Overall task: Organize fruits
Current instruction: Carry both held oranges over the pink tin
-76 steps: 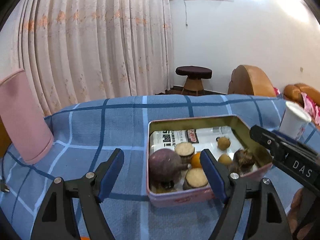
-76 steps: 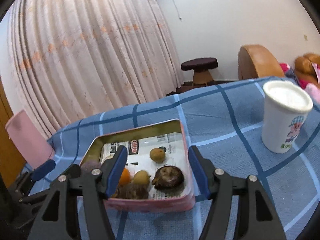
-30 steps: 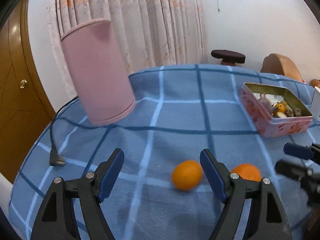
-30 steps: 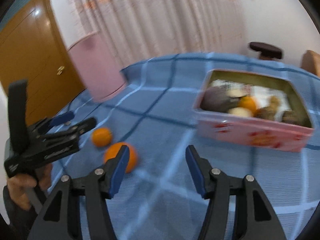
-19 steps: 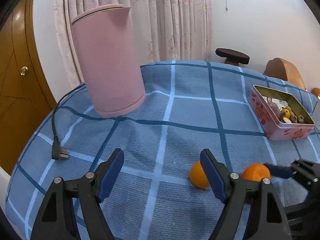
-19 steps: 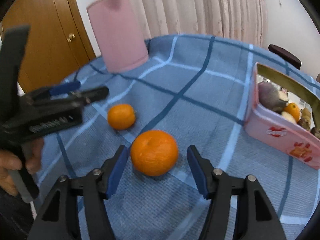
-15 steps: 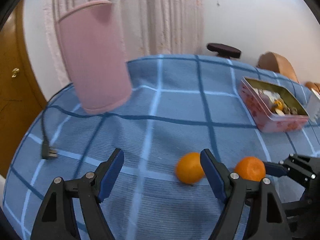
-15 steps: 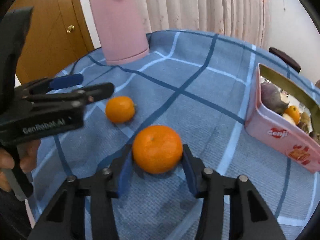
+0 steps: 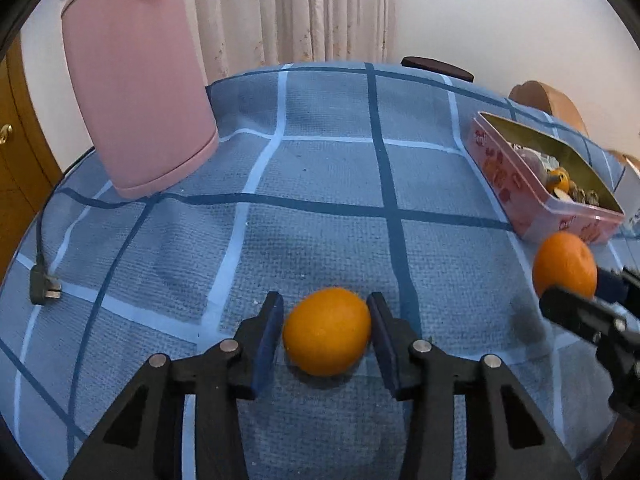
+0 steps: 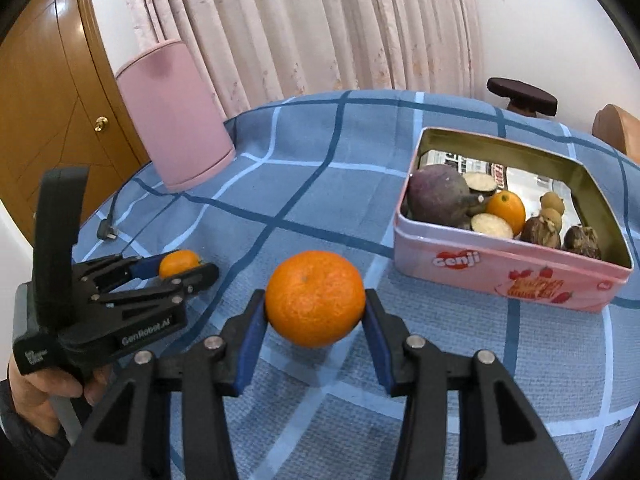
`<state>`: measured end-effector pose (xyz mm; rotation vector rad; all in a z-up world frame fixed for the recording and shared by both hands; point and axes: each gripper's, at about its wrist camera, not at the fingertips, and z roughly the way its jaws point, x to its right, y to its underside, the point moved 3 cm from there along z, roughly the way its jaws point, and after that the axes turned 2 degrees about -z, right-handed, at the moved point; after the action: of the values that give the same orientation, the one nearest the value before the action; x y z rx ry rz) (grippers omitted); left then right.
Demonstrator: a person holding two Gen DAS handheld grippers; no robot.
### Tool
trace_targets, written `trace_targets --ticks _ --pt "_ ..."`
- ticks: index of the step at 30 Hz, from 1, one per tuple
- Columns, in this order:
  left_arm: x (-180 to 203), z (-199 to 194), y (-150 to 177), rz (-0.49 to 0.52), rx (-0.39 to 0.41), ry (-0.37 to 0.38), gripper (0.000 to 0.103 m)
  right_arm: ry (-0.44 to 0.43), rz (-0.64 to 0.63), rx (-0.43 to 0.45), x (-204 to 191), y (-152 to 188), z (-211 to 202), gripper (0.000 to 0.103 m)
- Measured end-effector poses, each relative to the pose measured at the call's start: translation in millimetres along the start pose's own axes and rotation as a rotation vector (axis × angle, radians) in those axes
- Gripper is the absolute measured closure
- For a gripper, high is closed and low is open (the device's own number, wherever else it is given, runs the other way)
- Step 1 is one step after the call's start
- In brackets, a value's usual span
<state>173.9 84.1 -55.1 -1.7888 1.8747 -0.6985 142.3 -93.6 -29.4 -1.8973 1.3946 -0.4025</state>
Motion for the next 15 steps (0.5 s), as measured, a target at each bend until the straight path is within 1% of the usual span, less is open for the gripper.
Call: trace_targets --ticks 1,3,5,8,10,15 --pt "0 0 0 -0.003 0.002 -0.001 0.063 0.002 -0.002 0.003 -1 0 -1 0.053" --pt "2 -1 -1 -0.008 0.010 -0.021 0.063 0.010 -0.008 0.018 -2 0 -4 0.053" --pt "5 -6 -3 -0.013 0.046 -0.035 0.063 0.019 -0.007 0.040 -1 -1 -9 0.053" --pt "15 -20 -8 -0.007 0.131 -0.067 0.063 0.026 0.005 0.075 3 -4 -16 0.053" --pt "21 -28 -12 -0.008 0.167 -0.080 0.063 0.038 0.014 0.099 8 -6 -22 0.053" --pt "51 -42 -22 0.016 0.241 -0.055 0.063 0.093 0.025 0.157 21 -13 -33 0.053"
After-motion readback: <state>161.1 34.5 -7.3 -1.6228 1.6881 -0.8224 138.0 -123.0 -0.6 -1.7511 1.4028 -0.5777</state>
